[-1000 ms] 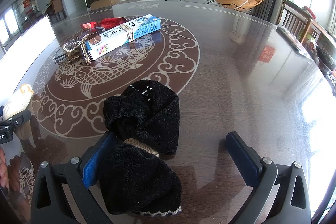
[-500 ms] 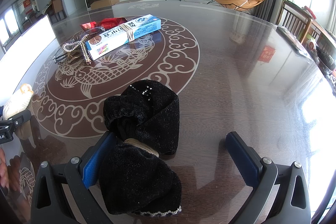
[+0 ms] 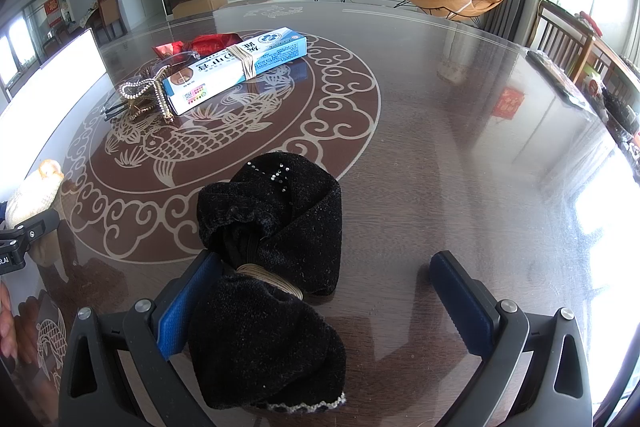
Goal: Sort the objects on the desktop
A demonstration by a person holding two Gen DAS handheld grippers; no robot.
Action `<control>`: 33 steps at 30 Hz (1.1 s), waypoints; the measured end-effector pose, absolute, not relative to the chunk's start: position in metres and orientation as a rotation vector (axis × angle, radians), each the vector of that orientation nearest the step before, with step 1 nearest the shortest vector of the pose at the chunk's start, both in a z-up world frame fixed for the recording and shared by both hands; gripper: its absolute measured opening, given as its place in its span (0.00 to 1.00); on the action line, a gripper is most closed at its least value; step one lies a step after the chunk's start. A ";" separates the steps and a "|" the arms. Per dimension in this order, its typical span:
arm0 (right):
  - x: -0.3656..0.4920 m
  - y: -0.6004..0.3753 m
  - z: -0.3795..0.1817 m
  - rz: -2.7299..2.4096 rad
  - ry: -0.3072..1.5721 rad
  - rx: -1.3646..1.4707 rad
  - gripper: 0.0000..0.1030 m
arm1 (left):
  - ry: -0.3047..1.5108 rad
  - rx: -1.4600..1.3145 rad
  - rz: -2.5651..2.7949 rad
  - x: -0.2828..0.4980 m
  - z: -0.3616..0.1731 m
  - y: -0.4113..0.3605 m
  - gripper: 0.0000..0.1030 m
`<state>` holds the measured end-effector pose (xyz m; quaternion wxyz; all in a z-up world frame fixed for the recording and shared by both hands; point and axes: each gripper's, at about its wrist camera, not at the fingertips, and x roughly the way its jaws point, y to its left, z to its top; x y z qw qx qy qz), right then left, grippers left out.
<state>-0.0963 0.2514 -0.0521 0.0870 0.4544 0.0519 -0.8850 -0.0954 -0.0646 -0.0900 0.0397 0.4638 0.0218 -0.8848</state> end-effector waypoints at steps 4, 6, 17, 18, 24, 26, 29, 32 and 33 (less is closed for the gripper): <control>-0.096 0.251 -0.052 -2.636 0.155 1.353 1.00 | 0.067 1.421 -2.711 -0.096 -0.090 -0.065 1.00; -0.097 0.251 -0.052 -2.636 0.155 1.353 1.00 | 0.067 1.422 -2.712 -0.096 -0.090 -0.065 1.00; -0.104 0.251 -0.050 -2.535 0.201 1.429 1.00 | -0.010 1.617 -2.711 -0.102 -0.088 -0.066 1.00; -0.108 0.252 -0.048 -2.482 0.207 1.466 1.00 | -0.027 1.638 -2.717 -0.102 -0.087 -0.066 1.00; -0.133 0.277 -0.036 -2.217 -0.091 1.705 1.00 | -0.091 1.607 -2.800 -0.092 -0.081 -0.058 0.65; -0.130 0.264 -0.031 -2.225 0.016 1.680 0.97 | -0.102 1.585 -2.825 -0.090 -0.078 -0.055 0.50; -0.123 0.237 -0.035 -2.226 0.230 1.674 0.59 | -0.080 1.558 -2.853 -0.083 -0.073 -0.057 0.45; -0.115 0.224 -0.023 -2.243 0.266 1.637 0.33 | 0.056 1.491 -2.918 -0.065 -0.048 -0.073 0.45; -0.113 0.221 -0.015 -2.262 0.248 1.613 0.33 | 0.101 1.457 -2.940 -0.058 -0.036 -0.081 0.45</control>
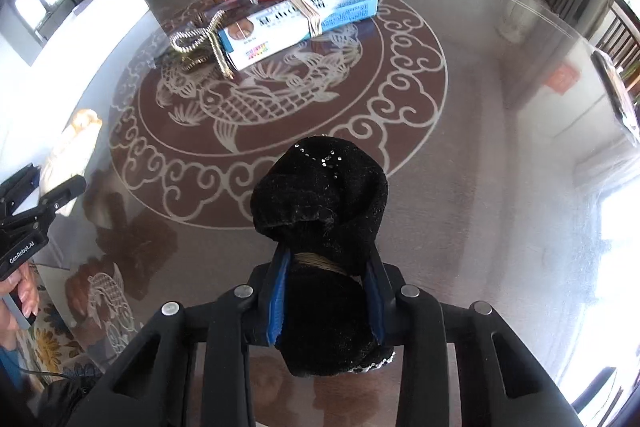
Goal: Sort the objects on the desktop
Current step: 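Lift the hat and velvet bag with both grippers and carry them over the white bin, then open both grippers to drop the hat and velvet bag into the bin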
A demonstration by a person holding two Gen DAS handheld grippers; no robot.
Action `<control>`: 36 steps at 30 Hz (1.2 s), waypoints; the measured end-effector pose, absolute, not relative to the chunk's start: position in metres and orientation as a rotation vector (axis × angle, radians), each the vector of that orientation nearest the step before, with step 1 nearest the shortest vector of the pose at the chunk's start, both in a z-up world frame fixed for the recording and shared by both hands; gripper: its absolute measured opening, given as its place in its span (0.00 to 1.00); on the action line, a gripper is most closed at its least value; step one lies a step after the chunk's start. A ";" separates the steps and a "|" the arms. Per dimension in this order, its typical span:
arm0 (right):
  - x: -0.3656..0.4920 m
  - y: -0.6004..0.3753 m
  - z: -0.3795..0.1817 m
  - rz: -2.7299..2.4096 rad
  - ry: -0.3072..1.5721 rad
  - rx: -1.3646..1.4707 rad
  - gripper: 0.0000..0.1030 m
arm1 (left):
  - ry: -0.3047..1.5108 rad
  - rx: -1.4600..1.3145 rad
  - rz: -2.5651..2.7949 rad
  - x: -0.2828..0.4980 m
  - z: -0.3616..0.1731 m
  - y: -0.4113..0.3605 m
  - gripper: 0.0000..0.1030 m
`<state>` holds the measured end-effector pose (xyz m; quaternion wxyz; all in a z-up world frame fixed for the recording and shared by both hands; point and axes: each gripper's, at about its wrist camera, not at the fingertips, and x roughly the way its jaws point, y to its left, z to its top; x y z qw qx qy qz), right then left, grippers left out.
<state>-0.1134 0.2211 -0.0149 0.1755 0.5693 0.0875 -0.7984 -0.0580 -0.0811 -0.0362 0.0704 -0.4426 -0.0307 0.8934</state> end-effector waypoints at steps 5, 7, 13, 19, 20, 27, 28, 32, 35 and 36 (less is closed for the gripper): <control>-0.101 0.174 0.041 -2.259 0.195 1.459 0.33 | -0.271 -1.163 2.760 -0.022 0.030 -0.138 0.45; -0.096 0.136 0.065 -2.226 0.188 1.375 0.33 | -0.299 -1.111 2.820 -0.008 0.056 -0.170 0.45; -0.067 -0.016 0.122 -2.046 0.135 1.137 0.33 | -0.364 -1.159 3.031 0.018 0.084 -0.288 0.45; -0.031 -0.173 0.126 -1.864 0.183 1.054 0.33 | -0.589 -1.426 3.066 0.029 0.038 -0.385 0.45; -0.025 -0.194 0.119 -1.840 0.210 1.064 0.33 | -0.621 -1.470 3.060 0.031 0.029 -0.395 0.45; 0.011 -0.275 0.060 -1.758 0.430 1.164 0.79 | -0.773 -1.750 3.054 0.046 -0.013 -0.422 0.86; 0.016 -0.278 0.058 -1.757 0.456 1.150 0.84 | -0.777 -1.752 3.075 0.049 -0.013 -0.423 0.88; 0.030 -0.264 0.071 -1.808 0.481 1.036 0.86 | -0.799 -1.691 3.140 0.058 -0.008 -0.420 0.90; 0.018 -0.230 0.092 -1.891 0.417 0.939 0.87 | -0.782 -1.609 3.236 0.065 0.002 -0.415 0.90; 0.014 -0.219 0.098 -1.918 0.386 0.909 0.90 | -0.779 -1.576 3.263 0.067 0.006 -0.413 0.90</control>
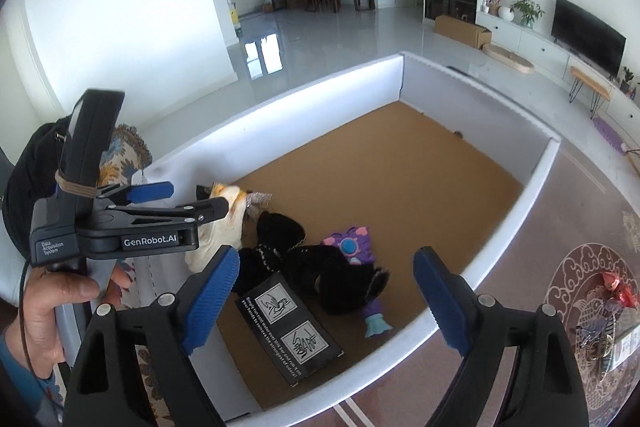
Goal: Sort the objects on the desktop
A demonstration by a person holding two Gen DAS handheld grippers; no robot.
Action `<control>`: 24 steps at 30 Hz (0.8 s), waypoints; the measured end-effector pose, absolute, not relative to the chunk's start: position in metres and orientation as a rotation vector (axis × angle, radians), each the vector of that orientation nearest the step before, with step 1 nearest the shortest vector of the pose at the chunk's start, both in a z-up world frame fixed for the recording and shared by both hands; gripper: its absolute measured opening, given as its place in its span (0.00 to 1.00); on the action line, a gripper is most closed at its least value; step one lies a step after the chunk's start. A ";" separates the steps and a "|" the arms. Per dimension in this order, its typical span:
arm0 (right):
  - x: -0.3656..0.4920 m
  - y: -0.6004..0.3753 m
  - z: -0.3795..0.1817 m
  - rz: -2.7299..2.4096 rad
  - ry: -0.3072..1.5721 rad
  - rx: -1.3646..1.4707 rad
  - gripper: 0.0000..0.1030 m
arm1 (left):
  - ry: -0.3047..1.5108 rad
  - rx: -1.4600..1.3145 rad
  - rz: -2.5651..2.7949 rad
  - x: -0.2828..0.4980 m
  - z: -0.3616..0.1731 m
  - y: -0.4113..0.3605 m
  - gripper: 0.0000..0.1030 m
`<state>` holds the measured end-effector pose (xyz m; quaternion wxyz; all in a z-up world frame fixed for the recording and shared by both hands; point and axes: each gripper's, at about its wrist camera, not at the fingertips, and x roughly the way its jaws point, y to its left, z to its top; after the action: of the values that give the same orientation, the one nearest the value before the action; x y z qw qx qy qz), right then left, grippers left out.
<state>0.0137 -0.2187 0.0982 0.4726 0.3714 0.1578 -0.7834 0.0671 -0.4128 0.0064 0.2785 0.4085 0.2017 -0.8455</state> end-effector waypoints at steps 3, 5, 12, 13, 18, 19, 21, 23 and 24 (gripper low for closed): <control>0.001 -0.180 0.117 -2.012 0.300 0.831 0.97 | 0.531 1.009 -2.290 0.071 0.020 -0.405 0.90; -0.008 -0.148 0.122 -2.075 0.257 0.803 0.98 | 0.523 0.946 -2.314 0.072 0.032 -0.396 0.90; -0.051 -0.010 0.086 -2.364 0.307 0.828 0.98 | 0.421 0.819 -2.484 0.065 0.069 -0.328 0.90; -0.060 0.017 0.079 -2.399 0.318 0.865 0.98 | 0.408 0.819 -2.510 0.061 0.073 -0.316 0.90; -0.087 0.140 0.030 -2.569 0.285 1.052 0.98 | 0.381 0.846 -2.651 0.038 0.085 -0.251 0.90; -0.090 0.163 0.021 -2.604 0.276 1.097 0.98 | 0.372 0.852 -2.680 0.033 0.088 -0.237 0.90; -0.091 0.209 0.008 -2.664 0.258 1.189 0.98 | 0.353 0.877 -2.739 0.021 0.093 -0.207 0.90; -0.091 0.241 -0.004 -2.697 0.228 1.260 0.98 | 0.334 0.919 -2.800 0.008 0.095 -0.176 0.90; -0.087 0.255 -0.008 -2.708 0.208 1.284 0.98 | 0.322 0.944 -2.825 0.001 0.094 -0.162 0.90</control>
<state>-0.0871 0.2547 -0.0080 0.0684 0.4264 0.0692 -0.8993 0.0010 -0.1615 0.0935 0.0729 0.3143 0.1071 -0.9404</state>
